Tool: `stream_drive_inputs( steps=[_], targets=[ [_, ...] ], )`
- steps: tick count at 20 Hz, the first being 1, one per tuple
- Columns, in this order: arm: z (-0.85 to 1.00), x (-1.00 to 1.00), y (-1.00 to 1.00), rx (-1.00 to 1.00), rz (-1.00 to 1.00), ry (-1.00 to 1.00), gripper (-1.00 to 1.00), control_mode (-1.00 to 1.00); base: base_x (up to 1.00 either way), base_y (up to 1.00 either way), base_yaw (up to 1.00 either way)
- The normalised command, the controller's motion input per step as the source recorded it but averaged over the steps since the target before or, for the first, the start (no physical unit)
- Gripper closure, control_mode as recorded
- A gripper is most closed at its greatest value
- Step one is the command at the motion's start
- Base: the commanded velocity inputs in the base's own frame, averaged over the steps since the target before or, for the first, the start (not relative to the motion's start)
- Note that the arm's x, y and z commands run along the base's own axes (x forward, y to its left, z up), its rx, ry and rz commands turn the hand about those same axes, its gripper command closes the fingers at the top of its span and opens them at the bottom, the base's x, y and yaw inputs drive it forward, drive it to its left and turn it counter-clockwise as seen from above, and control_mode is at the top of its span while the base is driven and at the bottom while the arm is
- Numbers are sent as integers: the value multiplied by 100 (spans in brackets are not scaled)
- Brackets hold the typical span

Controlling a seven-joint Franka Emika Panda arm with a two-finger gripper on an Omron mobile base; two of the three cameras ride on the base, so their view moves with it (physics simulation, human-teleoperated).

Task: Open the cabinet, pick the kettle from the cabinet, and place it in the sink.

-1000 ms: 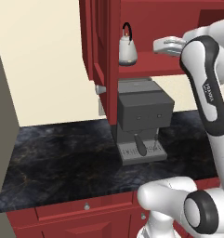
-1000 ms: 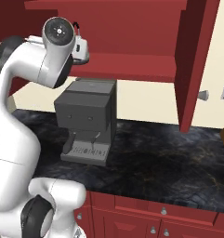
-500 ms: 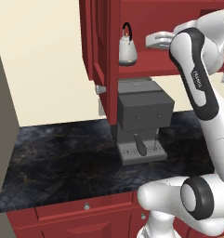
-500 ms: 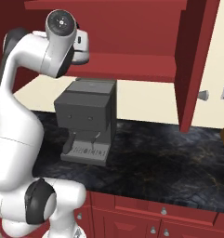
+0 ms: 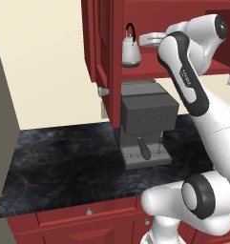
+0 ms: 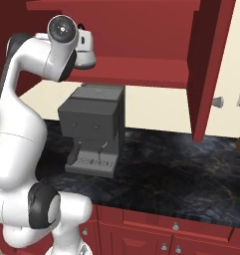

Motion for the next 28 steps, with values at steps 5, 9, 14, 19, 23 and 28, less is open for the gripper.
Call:
stream_drive_inputs(
  steps=[5, 9, 14, 19, 23, 28],
  targets=[
    [4, 44, 8, -5, -1, -1, -100, -100, 0, 0, 0],
    [3, 43, 7, -2, 0, 0, -100, -100, 0, 0, 0],
    [0, 44, 4, 0, -1, 0, -100, -100, 0, 0, 0],
    [0, 37, 3, 0, -2, 0, -100, -100, 0, 0, 0],
    [0, 35, 4, 0, -4, 0, -100, -100, 0, 0, 0],
    [0, 35, 4, 1, -3, 0, -100, -100, 0, 0, 0]
  ],
)
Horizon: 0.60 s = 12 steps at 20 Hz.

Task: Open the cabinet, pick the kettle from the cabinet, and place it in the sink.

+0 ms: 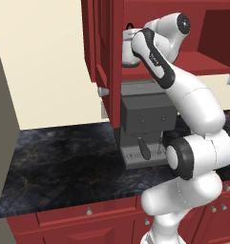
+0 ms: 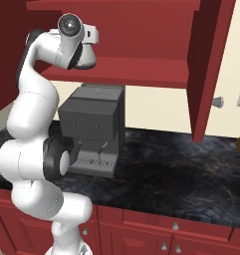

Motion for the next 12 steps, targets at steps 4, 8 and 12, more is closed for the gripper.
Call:
stream_drive_inputs(
  steps=[4, 8, 12],
  targets=[
    [0, 32, 6, 2, -2, 0, -100, -100, 0, 0, 0],
    [0, 33, 1, 0, -1, 0, -100, -100, 0, 0, 0],
    [0, 30, 0, 0, 0, 0, -100, -100, 0, 0, 0]
  ],
)
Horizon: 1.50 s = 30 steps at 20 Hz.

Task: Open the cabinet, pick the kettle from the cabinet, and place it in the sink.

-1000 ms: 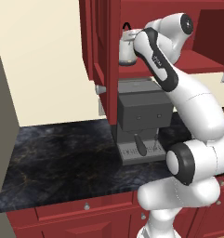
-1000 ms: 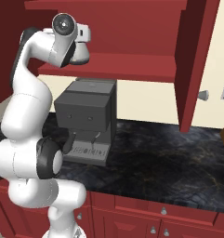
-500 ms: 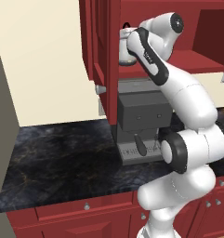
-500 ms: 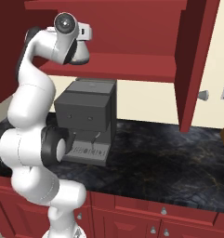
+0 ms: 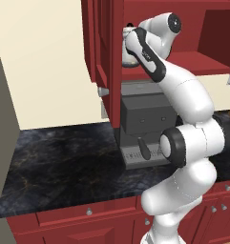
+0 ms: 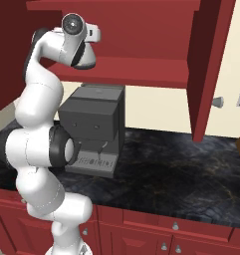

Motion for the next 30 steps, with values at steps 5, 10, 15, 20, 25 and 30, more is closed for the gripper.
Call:
stream_drive_inputs(
  steps=[5, 10, 15, 20, 25, 30],
  targets=[
    [0, 28, 2, 0, 0, 0, -100, -100, 0, 0, 0],
    [-1, 26, 0, 0, 0, 0, -100, -100, 0, 0, 0],
    [-10, 8, 0, 2, 0, 0, -100, -100, 0, 0, 0],
    [-17, 0, 3, 4, -2, 0, 100, -100, 0, 0, 0],
    [-15, 0, 0, 7, -3, 0, 100, -100, 0, 0, 0],
    [-14, -14, 0, 12, -2, -1, 100, -100, 0, 0, 0]
  ],
)
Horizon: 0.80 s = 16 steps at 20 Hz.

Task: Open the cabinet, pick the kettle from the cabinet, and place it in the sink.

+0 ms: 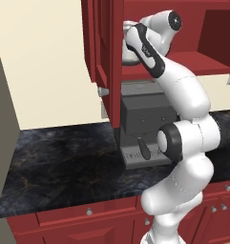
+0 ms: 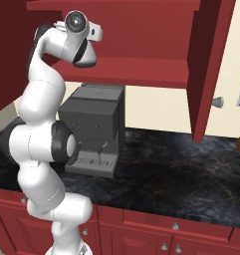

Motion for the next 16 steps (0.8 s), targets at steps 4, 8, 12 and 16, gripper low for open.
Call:
stream_drive_inputs(
  steps=[4, 8, 12, 16],
  targets=[
    [-10, -23, 1, 11, -3, 0, 100, -100, 0, 0, 0],
    [-6, -39, 0, 10, 0, 0, 100, -100, 0, 0, 0],
    [-1, -45, -2, 9, 0, 0, 100, -100, 0, 0, 0],
    [0, -51, -10, 2, 0, 0, 100, -100, 0, 0, 0]
  ],
)
